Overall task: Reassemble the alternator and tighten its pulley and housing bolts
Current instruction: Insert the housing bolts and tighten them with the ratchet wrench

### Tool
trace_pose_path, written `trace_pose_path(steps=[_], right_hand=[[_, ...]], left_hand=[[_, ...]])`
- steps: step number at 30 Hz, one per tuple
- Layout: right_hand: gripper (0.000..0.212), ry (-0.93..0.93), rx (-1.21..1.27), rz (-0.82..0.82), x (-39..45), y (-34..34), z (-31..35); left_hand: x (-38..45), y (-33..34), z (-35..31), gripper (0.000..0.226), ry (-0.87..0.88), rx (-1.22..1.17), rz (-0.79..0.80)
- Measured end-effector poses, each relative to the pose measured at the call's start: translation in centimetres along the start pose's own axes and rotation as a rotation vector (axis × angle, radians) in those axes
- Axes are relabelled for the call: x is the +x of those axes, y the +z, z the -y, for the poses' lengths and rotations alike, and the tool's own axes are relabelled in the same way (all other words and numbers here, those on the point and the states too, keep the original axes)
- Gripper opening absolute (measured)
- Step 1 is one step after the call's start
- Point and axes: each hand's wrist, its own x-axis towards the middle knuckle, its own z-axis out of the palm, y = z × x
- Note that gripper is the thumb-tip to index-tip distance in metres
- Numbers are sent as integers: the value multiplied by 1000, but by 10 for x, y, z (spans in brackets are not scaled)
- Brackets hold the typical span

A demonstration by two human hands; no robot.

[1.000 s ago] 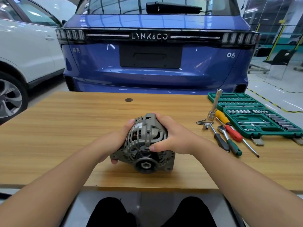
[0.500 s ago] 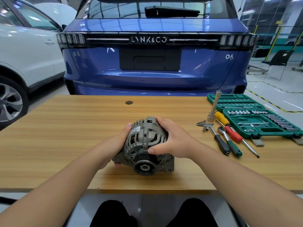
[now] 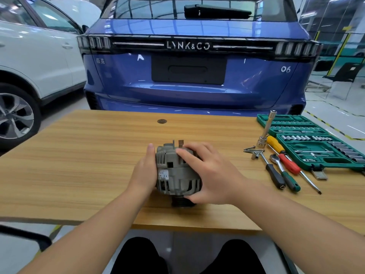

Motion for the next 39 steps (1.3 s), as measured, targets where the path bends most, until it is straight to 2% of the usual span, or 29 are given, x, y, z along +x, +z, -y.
trace_pose_path(steps=[5, 11, 16, 20, 24, 27, 28, 31, 33, 35, 37, 38, 39], right_hand=[[98, 13, 41, -80, -5, 8, -1], [93, 9, 57, -234, -23, 20, 2], [76, -108, -20, -396, -36, 35, 12], [71, -221, -71, -447, -39, 43, 12], [66, -293, -170, -487, -40, 51, 1], [59, -270, -179, -502, -33, 54, -8], [61, -259, -180, -488, -29, 53, -12], [88, -258, -191, -376, -27, 46, -25], [94, -127, -21, -344, -32, 45, -33], [90, 275, 341, -329, -35, 42, -31], [84, 671, 815, -293, -30, 46, -27], [79, 759, 994, -305, -26, 50, -27], [77, 784, 1038, -330, -25, 55, -28]], left_hand=[[4, 5, 1, 106, 80, 9, -73], [-1, 13, 5, 76, 229, -37, -83], [-16, 7, 15, 59, 341, -138, -125], [-23, 4, 27, 45, 397, -165, -174], [-23, 8, 33, 43, 496, -64, -244], [-13, 14, 25, 56, 502, 3, -234], [-9, 16, 22, 61, 490, 25, -218], [-2, 16, 14, 69, 395, 33, -154], [-2, 18, 11, 67, 260, -77, -98], [-5, 24, 4, 71, 104, -247, -33], [-8, 35, -5, 76, -6, -393, -27], [-12, 40, -7, 74, -21, -422, -65], [-16, 44, -9, 69, -15, -437, -111]])
